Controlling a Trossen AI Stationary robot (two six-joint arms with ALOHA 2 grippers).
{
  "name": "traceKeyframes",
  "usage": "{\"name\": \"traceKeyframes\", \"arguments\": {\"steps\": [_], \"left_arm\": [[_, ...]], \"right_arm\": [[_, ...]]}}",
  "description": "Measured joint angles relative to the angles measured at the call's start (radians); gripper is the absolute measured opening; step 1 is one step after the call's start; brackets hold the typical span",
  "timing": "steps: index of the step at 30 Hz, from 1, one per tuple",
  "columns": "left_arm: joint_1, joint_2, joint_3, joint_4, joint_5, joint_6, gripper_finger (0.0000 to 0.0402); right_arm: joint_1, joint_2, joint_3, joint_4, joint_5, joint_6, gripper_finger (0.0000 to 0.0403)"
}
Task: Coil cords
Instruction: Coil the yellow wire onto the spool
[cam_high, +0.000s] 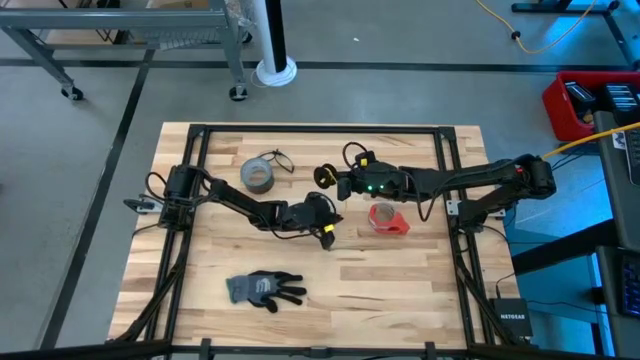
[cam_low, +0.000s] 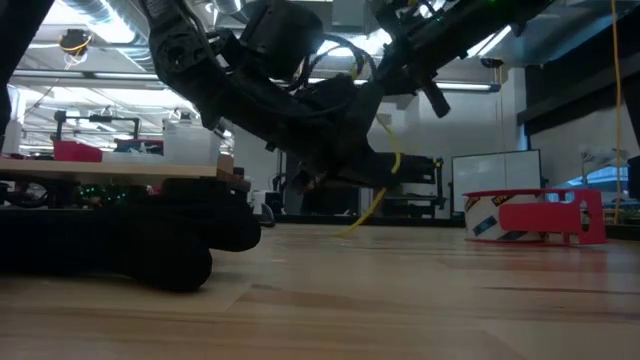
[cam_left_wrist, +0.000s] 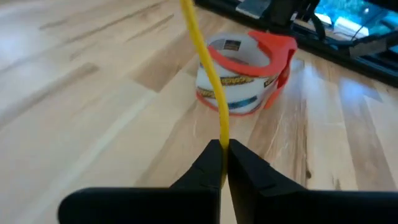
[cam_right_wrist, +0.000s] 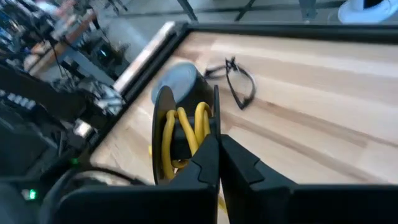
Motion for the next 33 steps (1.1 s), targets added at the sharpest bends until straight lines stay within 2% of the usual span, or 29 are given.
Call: {"name": "traceKeyframes", "arguments": {"steps": [9, 14, 17, 26, 33], "left_arm": [[0.045, -0.001, 0.0, -0.127, 0.246, -0.255, 0.0001], [0.074, -0.026, 0.0, -0.201, 0.376, -0.306, 0.0001], [0.09, -0.058, 0.0, -0.27, 0.392, -0.301, 0.0001], [0.17, -0.091, 0.0, -0.481, 0.39, -0.239, 0.0], [0.233, -0.097, 0.0, -0.488, 0.402, -0.212, 0.0]], "right_arm": [[0.0, -0.038, 0.0, -0.167, -0.071, 0.0, 0.0005], [0.0, -0.038, 0.0, -0.297, -0.096, 0.0, 0.0005], [0.001, -0.038, 0.0, -0.364, -0.107, 0.0, 0.0005], [0.001, -0.038, 0.0, -0.454, -0.27, 0.0, 0.0005], [0.001, -0.038, 0.0, -0.451, -0.297, 0.002, 0.0005]]}}
